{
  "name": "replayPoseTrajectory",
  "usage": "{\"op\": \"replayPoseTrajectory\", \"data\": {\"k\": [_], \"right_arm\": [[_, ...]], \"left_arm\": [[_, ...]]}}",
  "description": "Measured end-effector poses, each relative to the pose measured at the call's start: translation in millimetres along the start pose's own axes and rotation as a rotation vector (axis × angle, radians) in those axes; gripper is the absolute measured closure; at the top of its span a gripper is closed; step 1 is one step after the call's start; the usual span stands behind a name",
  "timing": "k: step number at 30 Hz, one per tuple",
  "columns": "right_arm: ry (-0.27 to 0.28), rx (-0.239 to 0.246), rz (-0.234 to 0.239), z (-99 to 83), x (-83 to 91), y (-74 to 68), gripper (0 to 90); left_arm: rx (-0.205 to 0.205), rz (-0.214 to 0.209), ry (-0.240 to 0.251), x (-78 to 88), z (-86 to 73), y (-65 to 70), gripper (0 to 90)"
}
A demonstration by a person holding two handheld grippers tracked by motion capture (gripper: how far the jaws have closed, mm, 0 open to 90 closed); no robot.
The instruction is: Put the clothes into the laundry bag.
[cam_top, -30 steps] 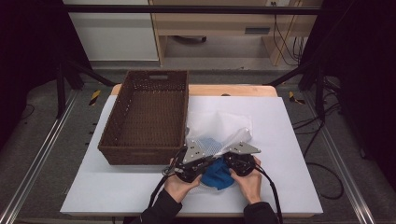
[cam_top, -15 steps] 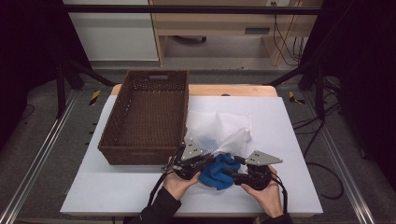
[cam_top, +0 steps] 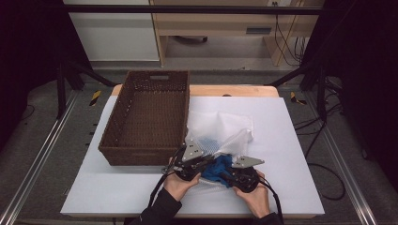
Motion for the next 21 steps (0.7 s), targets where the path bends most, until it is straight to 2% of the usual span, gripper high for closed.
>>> {"op": "replayPoseTrajectory", "data": {"k": [2,4,6,8,12,14,16,17,19,21], "right_arm": [[0.009,0.006,-0.006,2.9,2.3,0.3,79.7],[0.063,0.027,-0.005,10.1,8.0,-3.4,80.1],[0.130,0.032,0.000,20.7,13.6,-6.5,80.1],[0.175,0.030,-0.008,30.5,14.0,-6.8,79.8],[0.171,-0.002,-0.019,40.7,-1.3,-4.3,79.0],[0.171,-0.021,-0.041,42.4,-9.6,0.3,78.6],[0.174,-0.056,-0.087,42.1,-17.0,8.2,78.4],[0.169,-0.056,-0.128,41.3,-21.6,12.7,78.3],[0.147,-0.059,-0.169,39.3,-28.7,16.7,77.5],[0.136,-0.053,-0.182,38.0,-33.7,18.4,75.7]], "left_arm": [[0.000,-0.001,0.003,0.4,0.8,0.4,89.0],[-0.002,0.000,0.005,0.3,1.7,0.3,89.0],[-0.001,0.002,0.008,0.3,2.9,0.2,89.0],[0.003,0.001,0.014,1.3,4.6,0.7,89.0],[-0.009,-0.014,0.013,2.3,7.2,4.5,89.0],[-0.015,-0.024,0.011,3.2,7.2,7.4,89.1],[-0.018,-0.033,0.021,5.6,7.5,10.4,89.1],[-0.019,-0.032,0.021,6.4,7.4,10.7,89.1],[-0.015,-0.030,0.021,6.9,5.9,9.4,89.0],[-0.006,-0.028,0.014,5.6,3.0,6.4,89.0]]}}
Point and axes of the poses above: each handheld gripper's, and its own axes: x roughly backward along the jaws, z roughly out of its top, y roughly to its right, the point moved 4 cm from there along -x, roughly forward along the jaws, and after that the axes turned 1 degree about -x, right-handed, at the moved point
